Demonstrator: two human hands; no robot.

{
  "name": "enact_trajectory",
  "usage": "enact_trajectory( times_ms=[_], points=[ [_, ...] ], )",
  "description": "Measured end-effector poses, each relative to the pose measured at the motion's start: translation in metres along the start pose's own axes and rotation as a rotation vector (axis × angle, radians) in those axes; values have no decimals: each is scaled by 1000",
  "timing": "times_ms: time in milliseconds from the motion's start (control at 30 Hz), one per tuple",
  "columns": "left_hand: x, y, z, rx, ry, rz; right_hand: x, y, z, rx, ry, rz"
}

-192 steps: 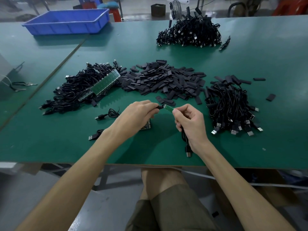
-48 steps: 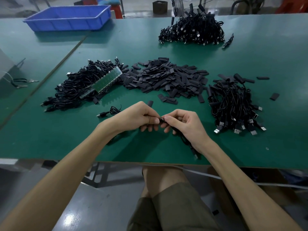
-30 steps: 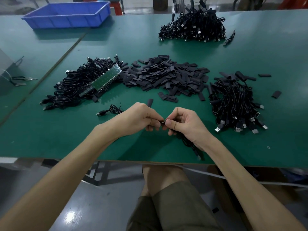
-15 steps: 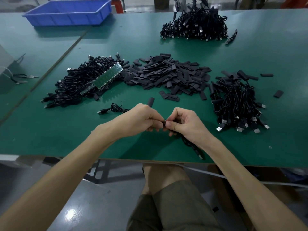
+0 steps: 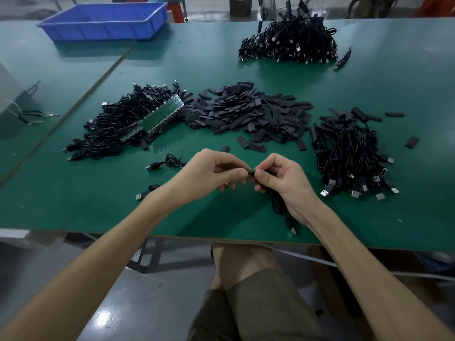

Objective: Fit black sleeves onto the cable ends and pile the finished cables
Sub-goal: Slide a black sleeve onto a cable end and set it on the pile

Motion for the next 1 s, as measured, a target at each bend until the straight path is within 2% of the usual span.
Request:
enact_trajectory(
  times_ms=[133,267,1000],
  points=[
    [-2,5,-5,38,298,113,1,0,0,23,-43,0],
    [-7,11,-12,47,422,189,1,0,0,25,-68,-12],
    [-21,14,-14,79,468,134,0,0,2,28,-36,-17]
  ],
)
Point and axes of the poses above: each hand's wrist, its own y-axis away from the middle knuckle, its own x-axis out of the back of the hand, z = x × y, the point moved 8 cm from there along -y, towards the middle knuckle, and after that the axes turned 4 degrees about z, right-handed, at the moved point
